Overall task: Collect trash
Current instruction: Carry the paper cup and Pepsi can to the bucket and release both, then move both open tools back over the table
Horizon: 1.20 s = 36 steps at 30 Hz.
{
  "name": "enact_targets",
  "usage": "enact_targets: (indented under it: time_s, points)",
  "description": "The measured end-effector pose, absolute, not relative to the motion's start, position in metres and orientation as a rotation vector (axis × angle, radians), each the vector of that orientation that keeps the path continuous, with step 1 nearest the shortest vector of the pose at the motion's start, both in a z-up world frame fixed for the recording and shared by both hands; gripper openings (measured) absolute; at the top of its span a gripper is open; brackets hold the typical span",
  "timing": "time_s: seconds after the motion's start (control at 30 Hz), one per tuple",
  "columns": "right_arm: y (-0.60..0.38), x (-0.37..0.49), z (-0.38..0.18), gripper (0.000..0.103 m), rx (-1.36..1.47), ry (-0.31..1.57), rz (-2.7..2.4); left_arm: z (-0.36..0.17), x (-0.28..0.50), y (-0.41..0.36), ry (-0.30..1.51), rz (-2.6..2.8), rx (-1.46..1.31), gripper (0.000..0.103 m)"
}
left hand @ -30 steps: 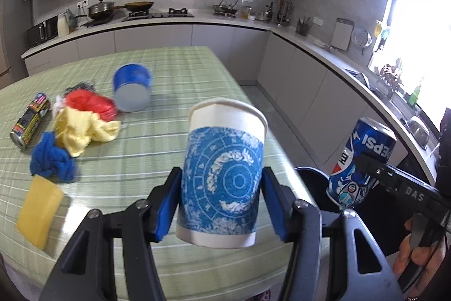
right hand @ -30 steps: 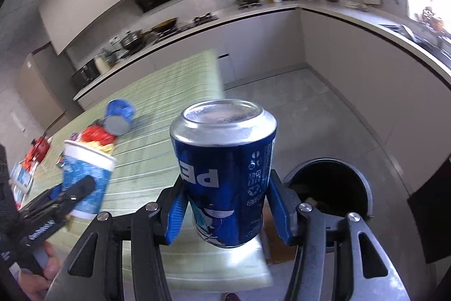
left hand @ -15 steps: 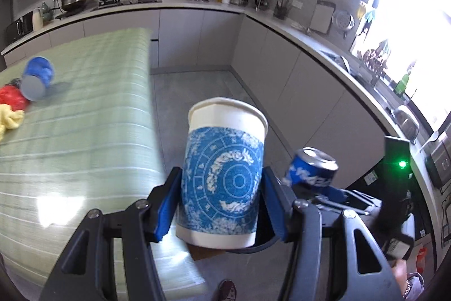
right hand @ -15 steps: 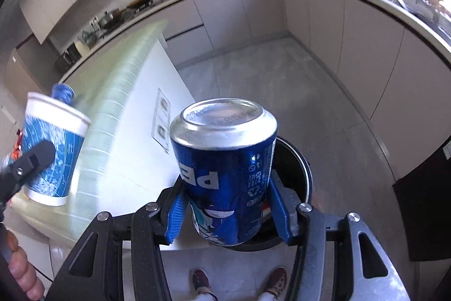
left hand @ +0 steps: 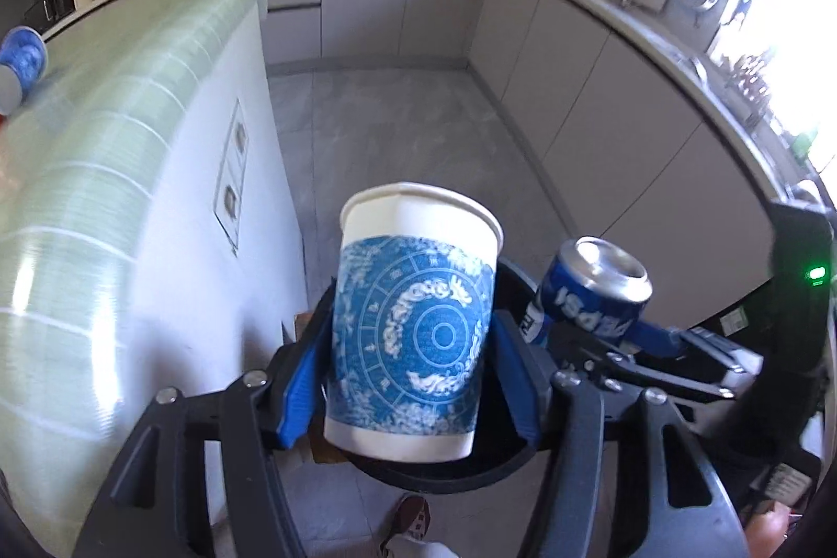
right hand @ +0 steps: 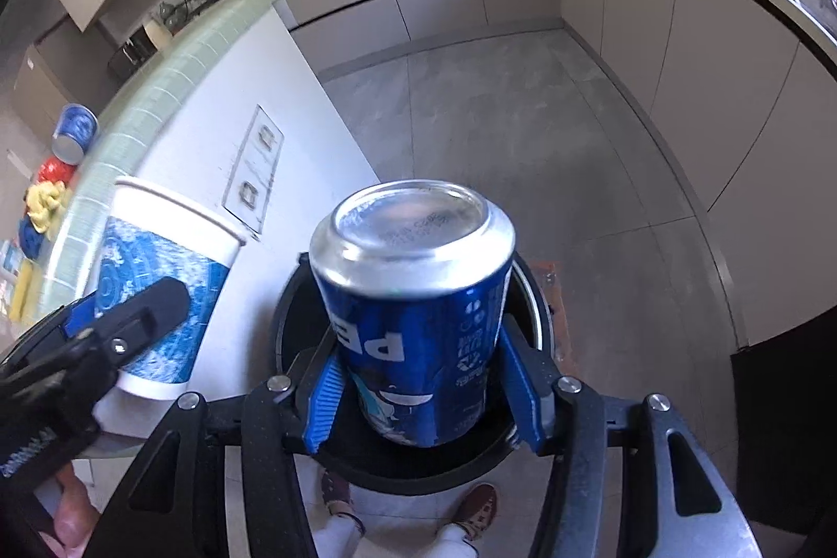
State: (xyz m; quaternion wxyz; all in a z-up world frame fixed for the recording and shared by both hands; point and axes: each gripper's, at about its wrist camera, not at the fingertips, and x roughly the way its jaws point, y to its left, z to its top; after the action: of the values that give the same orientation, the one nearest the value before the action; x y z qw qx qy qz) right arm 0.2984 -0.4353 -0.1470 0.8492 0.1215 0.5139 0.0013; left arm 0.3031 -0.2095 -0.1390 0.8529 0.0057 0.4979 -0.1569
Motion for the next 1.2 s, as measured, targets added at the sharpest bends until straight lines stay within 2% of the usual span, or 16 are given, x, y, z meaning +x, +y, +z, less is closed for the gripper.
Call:
enact_targets:
  time_s: [0.07, 0.23, 0.6, 0.8, 0.87, 1.03, 1.2]
  points:
    - [-0.437, 0.305, -0.148, 0.077, 0.234, 1.086, -0.019, -0.149, 0.311, -0.216, 1.099, -0.317, 0.031, 0.067]
    - [-0.454, 0.301, -0.133, 0.077, 0.249, 1.045, -0.058, -0.128, 0.313, -0.218, 1.072, -0.288, 0.034, 0.067]
    - [-0.436, 0.284, -0.059, 0.077, 0.29, 0.929, -0.081, -0.028, 0.294, -0.182, 0.941, -0.353, -0.012, 0.071]
    - [-0.373, 0.276, -0.015, 0.083, 0.306, 0.87, -0.031, 0.008, 0.287, -0.103, 0.878, -0.32, -0.03, 0.074]
    - [-0.344, 0.278, -0.005, 0.083, 0.32, 0.861, 0.001, 0.011, 0.287, -0.073, 0.858, -0.294, -0.037, 0.079]
    - [-0.261, 0.286, 0.015, 0.087, 0.312, 0.827, 0.052, 0.008, 0.293, 0.008, 0.834, -0.222, -0.049, 0.083]
    - [-0.177, 0.294, 0.022, 0.089, 0.302, 0.802, 0.109, 0.014, 0.294, 0.075, 0.808, -0.167, -0.054, 0.085]
